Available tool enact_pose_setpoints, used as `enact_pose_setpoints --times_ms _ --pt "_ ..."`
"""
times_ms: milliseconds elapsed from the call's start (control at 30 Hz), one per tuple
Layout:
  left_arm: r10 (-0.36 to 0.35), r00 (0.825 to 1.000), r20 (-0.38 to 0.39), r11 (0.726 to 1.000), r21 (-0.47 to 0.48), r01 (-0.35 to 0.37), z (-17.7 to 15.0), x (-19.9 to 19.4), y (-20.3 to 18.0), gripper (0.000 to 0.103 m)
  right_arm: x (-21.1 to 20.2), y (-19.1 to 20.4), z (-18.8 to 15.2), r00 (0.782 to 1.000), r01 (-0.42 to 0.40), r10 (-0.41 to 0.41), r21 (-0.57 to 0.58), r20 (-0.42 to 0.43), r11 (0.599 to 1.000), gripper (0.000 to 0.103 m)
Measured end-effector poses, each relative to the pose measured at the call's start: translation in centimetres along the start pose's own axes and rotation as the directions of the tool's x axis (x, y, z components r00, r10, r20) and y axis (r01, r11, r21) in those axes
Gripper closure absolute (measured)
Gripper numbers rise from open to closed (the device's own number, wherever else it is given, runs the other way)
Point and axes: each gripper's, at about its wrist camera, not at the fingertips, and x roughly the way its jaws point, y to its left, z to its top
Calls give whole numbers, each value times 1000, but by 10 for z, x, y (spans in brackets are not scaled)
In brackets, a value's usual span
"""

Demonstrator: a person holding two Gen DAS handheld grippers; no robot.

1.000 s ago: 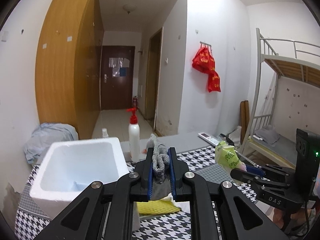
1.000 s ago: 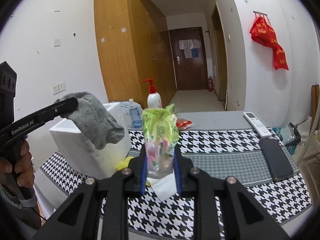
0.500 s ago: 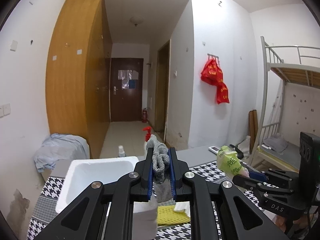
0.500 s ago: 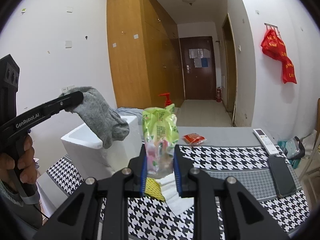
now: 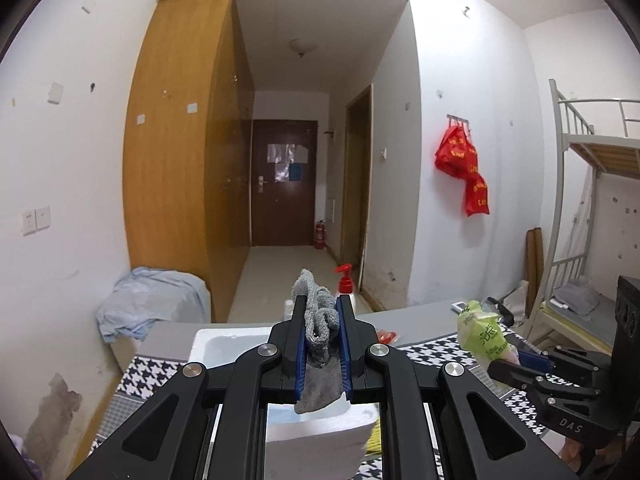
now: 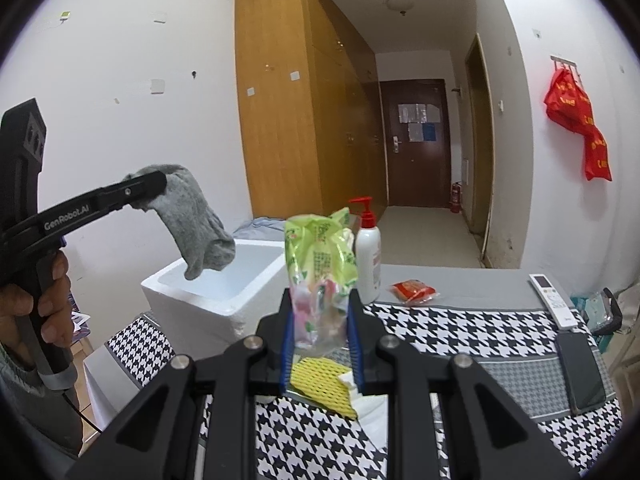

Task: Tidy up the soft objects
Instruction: 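Carry the grey sock with the left tool over the foam box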

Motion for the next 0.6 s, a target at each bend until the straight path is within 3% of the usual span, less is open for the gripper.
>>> enact_pose_setpoints --times_ms 367,600 --pt "37 998 -45 999 -34 -39 -6 12 17 89 14 21 6 999 -52 52 -39 -7 998 76" --pt "32 990 -139 998 -50 -39 -16 39 26 89 20 23 6 999 -50 50 -47 -16 998 76"
